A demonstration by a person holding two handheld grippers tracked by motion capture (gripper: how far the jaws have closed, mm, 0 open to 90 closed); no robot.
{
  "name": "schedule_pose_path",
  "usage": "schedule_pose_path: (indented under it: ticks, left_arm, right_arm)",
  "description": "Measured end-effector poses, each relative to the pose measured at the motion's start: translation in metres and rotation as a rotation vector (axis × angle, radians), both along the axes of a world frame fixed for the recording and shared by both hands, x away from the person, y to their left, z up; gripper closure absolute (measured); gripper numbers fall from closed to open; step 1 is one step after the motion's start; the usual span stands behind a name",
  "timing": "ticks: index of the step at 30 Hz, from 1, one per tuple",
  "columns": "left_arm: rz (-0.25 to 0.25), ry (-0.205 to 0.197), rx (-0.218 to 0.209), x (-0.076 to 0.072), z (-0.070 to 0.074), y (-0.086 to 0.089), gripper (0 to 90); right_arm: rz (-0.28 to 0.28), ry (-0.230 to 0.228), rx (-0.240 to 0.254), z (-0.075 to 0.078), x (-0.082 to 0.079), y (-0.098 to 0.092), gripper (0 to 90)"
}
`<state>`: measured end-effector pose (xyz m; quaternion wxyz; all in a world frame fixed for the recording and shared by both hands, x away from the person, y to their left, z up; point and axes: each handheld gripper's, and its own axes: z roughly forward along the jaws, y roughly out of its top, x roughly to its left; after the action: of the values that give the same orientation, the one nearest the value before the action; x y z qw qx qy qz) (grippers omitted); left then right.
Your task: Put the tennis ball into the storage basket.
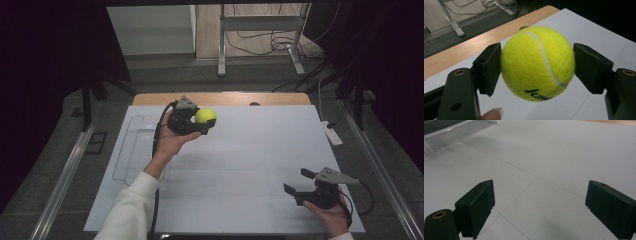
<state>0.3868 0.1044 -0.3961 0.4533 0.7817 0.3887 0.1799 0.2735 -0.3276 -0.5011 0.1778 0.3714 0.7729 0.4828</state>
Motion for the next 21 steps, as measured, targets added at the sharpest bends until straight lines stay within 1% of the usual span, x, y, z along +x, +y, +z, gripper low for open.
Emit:
schedule_pose_path:
  ticks: [15, 21]
  left_arm:
    - [0.040, -0.010, -0.012, -0.001, 0.004, 0.018, 27.6]
    - [0.055, -0.013, -0.010, 0.000, 0.004, 0.024, 27.5]
  right_arm:
    - [-0.003, 0.002, -0.002, 0.000, 0.000, 0.000, 9.1]
    - [-0.002, 0.002, -0.003, -0.001, 0.001, 0.000, 9.2]
